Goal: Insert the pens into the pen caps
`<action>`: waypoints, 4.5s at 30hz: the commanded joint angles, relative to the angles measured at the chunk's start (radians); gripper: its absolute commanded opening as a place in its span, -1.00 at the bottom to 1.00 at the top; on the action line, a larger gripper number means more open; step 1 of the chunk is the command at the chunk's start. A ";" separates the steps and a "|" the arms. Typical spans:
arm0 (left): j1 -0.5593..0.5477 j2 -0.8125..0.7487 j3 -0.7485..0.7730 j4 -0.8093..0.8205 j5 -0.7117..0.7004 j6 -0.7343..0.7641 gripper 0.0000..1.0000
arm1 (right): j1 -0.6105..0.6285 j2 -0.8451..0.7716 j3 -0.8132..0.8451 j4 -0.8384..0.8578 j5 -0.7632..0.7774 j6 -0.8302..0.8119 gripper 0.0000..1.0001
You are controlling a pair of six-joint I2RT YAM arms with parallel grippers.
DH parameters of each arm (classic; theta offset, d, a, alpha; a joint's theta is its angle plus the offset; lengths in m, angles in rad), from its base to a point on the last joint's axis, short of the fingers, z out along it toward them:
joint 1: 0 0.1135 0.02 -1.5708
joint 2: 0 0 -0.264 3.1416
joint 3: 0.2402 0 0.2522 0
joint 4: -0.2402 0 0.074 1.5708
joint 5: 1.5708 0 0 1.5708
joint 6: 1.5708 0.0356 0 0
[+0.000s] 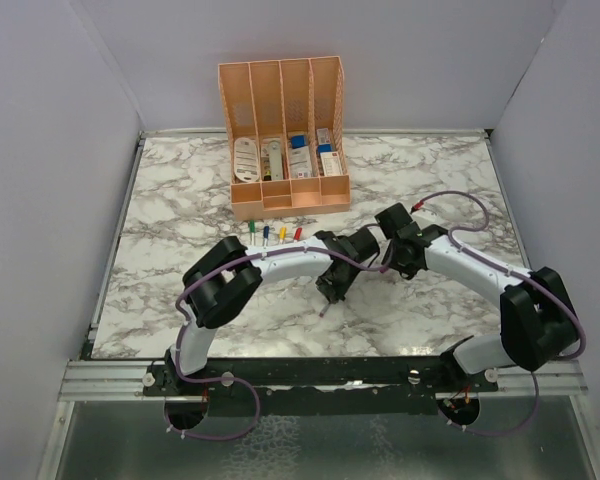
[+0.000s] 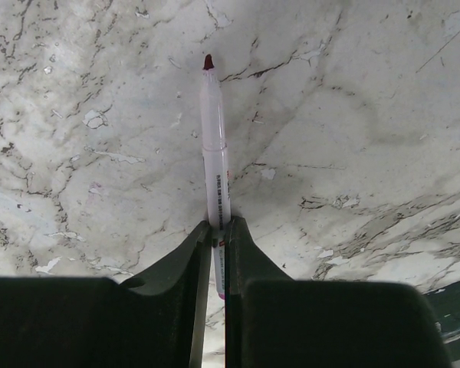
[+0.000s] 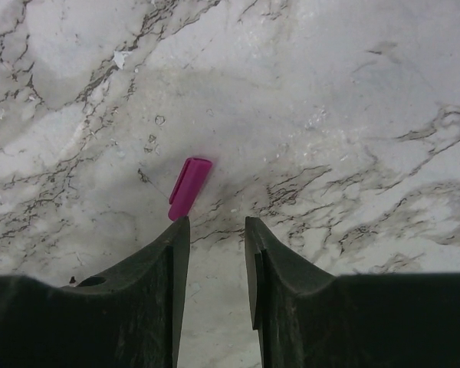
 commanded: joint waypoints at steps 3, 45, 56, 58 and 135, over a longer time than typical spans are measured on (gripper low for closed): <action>0.092 0.094 -0.107 -0.151 -0.518 0.127 -1.00 | -0.001 0.077 0.030 0.034 -0.094 0.003 -0.31; 0.095 -0.331 0.072 -0.149 -0.442 0.136 -1.00 | -0.001 0.192 0.041 0.036 -0.031 0.131 -0.28; 0.128 -0.497 0.015 -0.117 -0.472 0.079 -1.00 | -0.002 0.266 0.037 0.081 -0.043 0.133 -0.32; 0.141 -0.516 0.006 -0.111 -0.467 0.074 -1.00 | -0.001 0.273 0.039 0.079 -0.043 0.133 -0.33; 0.229 -0.680 -0.595 1.282 0.470 -0.084 -1.00 | -0.001 -0.431 -0.217 1.272 -0.580 -0.347 -0.98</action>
